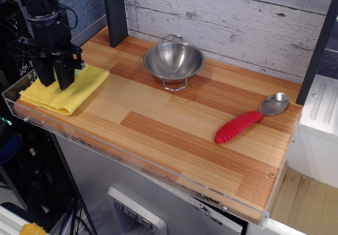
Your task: Place the broccoli on the yellow cloth.
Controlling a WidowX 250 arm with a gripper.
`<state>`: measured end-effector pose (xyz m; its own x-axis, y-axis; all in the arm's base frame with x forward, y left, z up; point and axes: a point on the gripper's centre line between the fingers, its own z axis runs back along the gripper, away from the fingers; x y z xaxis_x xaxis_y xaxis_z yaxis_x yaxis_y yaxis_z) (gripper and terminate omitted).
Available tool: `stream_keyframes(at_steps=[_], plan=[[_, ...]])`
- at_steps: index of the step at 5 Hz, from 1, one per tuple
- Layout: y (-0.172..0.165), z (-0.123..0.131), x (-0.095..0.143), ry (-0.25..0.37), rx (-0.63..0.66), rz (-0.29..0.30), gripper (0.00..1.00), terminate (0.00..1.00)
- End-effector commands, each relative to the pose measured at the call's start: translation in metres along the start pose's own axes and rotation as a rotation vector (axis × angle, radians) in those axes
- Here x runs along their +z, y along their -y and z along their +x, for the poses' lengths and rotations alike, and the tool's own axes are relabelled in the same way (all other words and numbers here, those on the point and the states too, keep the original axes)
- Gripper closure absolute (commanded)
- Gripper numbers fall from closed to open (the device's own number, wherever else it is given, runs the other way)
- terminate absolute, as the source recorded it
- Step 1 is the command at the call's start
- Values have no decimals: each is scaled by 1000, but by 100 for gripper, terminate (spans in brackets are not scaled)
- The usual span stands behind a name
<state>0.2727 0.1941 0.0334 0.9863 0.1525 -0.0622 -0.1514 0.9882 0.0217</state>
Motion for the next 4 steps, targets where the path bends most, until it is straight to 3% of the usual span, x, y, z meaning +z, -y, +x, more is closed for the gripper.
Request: stream_keyframes(at_steps=[1,2,3,4], plan=[[1,-8,19,40,-15,38,0,0],[13,-19,46,137,-18,59,0,0],[40,-33,87,258,-65,69,0,0],[66,-39,110,297,-133,70,0,0]])
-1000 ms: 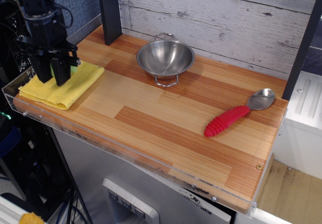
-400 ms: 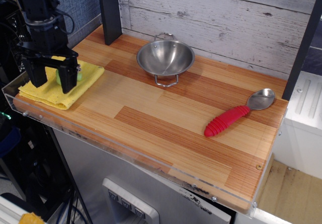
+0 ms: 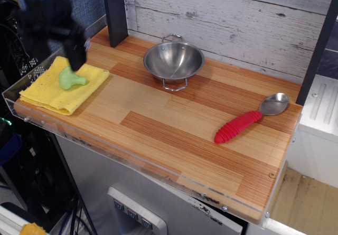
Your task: Place the broccoli on the yellow cloth.
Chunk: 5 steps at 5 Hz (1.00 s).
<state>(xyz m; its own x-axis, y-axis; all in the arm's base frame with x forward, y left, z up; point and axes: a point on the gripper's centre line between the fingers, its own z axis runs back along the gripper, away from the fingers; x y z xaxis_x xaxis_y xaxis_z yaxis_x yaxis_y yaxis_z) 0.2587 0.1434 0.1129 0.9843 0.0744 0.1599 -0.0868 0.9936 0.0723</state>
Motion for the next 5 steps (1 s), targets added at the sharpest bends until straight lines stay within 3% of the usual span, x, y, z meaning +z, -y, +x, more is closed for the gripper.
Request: stream_keyframes(at_steps=[1,2,5], plan=[[38,7,37,41,-115,-47,0,0],[50,13,35,22,-138,-67,0,0],[48,5,33,5,-67,-43,0,0]])
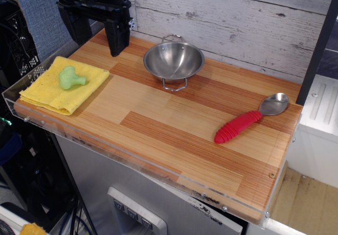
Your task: Place the broccoli on the yellow cloth.
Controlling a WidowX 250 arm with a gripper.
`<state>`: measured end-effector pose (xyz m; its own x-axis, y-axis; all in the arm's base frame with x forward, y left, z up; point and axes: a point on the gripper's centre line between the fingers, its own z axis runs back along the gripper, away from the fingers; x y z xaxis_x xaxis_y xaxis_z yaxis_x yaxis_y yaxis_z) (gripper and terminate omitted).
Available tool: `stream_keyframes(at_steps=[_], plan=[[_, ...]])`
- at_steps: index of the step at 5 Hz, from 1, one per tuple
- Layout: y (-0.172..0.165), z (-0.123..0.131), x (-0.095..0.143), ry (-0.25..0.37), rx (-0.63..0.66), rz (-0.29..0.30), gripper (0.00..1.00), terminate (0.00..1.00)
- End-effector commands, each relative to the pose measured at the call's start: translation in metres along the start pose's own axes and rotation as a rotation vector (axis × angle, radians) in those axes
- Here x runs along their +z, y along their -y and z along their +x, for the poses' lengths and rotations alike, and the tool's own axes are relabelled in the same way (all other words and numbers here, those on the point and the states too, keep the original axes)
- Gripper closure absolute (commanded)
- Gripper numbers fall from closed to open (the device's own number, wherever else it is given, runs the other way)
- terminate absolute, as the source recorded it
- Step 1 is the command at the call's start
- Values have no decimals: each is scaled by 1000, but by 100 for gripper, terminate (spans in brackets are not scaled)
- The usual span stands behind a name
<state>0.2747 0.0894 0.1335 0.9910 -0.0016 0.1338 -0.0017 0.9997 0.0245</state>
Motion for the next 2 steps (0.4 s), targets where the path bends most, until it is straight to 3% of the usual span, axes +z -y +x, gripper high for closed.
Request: stream_keyframes(at_steps=[1,2], plan=[[-4,-10,10,27,10,18,0,0],[-4,-10,10,27,10,18,0,100]])
